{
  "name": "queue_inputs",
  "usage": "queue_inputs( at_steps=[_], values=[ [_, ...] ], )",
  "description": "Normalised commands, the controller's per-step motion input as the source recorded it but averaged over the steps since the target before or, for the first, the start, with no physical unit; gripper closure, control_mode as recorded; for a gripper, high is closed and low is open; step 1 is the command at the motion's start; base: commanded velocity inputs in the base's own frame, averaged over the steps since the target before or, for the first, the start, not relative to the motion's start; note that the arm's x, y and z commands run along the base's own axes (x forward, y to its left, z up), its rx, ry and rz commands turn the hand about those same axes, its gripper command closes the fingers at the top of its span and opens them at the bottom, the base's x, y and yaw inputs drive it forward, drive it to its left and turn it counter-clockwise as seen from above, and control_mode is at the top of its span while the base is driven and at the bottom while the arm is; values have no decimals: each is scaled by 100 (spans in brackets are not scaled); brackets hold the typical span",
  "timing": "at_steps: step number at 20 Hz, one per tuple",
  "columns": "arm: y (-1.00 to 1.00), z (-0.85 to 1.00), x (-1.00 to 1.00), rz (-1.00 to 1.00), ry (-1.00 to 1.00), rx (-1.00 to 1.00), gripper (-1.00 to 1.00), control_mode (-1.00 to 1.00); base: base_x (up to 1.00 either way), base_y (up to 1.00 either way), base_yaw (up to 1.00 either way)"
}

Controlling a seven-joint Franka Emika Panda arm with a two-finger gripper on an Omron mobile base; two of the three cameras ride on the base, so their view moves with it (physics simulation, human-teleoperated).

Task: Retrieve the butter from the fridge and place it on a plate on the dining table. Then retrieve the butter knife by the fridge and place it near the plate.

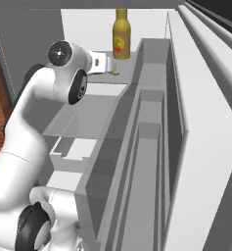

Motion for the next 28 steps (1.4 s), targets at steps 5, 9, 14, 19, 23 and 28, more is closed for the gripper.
queue_inputs(
  at_steps=[5, 9, 14, 19, 23, 28],
  values=[
    [-14, 0, 59, 2, 13, 0, -100, -100, 0, 0, 0],
    [-19, 0, 68, 5, 25, 0, -100, -100, 0, 0, 0],
    [0, -5, 48, 11, 7, 0, -100, -100, 0, 0, 0],
    [-1, -24, 44, 12, 1, 0, -100, -100, 0, 0, 0],
    [-1, -16, 47, 11, 3, 0, -100, -100, 0, 0, 0],
    [0, 0, 41, 8, 17, -2, -100, -100, 0, 0, 0]
  ],
)
